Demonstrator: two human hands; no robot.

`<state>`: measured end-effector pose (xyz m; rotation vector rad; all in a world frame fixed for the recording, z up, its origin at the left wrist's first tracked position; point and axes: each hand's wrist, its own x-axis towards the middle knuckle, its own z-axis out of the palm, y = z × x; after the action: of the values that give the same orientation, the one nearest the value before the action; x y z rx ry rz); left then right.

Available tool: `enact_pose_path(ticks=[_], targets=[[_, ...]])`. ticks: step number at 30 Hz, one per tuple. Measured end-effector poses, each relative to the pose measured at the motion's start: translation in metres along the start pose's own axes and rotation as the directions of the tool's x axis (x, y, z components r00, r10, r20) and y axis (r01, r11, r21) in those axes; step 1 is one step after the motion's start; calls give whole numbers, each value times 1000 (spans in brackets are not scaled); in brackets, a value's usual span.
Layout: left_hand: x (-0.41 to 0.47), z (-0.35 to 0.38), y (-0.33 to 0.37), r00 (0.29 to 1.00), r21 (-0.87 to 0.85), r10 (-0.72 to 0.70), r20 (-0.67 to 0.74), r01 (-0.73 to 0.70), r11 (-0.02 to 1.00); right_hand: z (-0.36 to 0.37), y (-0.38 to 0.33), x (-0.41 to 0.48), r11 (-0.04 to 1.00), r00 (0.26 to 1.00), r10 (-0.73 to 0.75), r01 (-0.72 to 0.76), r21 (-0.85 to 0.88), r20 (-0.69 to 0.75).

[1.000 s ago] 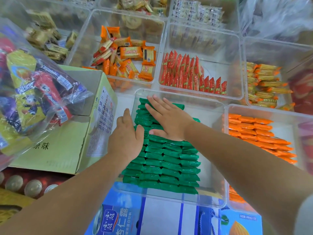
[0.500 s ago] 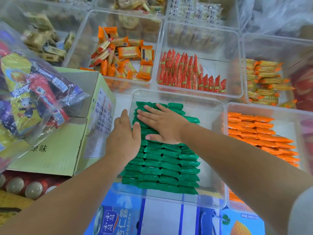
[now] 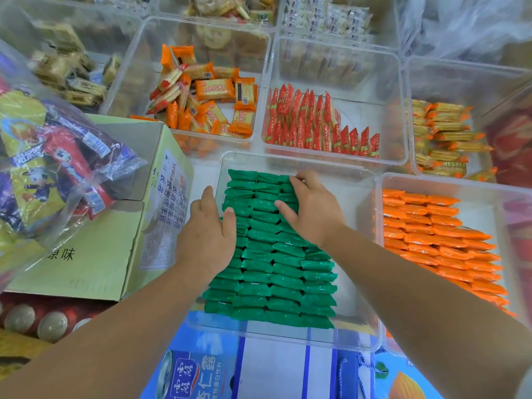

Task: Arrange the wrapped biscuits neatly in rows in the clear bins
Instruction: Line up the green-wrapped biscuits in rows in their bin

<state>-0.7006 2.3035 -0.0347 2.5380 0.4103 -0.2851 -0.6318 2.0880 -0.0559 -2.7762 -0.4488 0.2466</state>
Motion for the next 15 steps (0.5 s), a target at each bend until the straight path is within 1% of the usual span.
enact_pose_path(ticks=[2,4,6,7,9,10,11,12,14,15], targets=[[0,1,0,1000,5,2,1,-2,1000,-1,-3,-1,998,998,-53,54,-25,26],[1,1,0,1000,7,2,2,-2,1000,-8,1,0,995,992,-100,101,-9,71],[1,1,-1,1000,10,2,2,-2,1000,-20,9,2,991,989,-116,109,83,91],[1,1,-1,1000,10,1,1,-1,1000,-25,14,2,985,995,-92,85,148,43],[1,1,-1,1000,14,0,-3,0,1000,-32,21,2,967,992,54,-23,253,-114],[1,1,-2,1000,17,0,-5,0,1000,-33,23,2,956,979,149,-105,274,-142],[1,1,-2,1000,22,0,-5,0,1000,-32,24,1,937,962,248,-209,280,-111],[1,1,-2,1000,25,-1,-4,1,1000,-30,25,1,904,937,347,-324,280,-36],[1,1,-2,1000,26,-5,-4,5,1000,-26,26,0,791,849,509,-527,310,145],[1,2,-2,1000,25,-7,-4,7,1000,-24,26,0,718,800,557,-599,354,225]])
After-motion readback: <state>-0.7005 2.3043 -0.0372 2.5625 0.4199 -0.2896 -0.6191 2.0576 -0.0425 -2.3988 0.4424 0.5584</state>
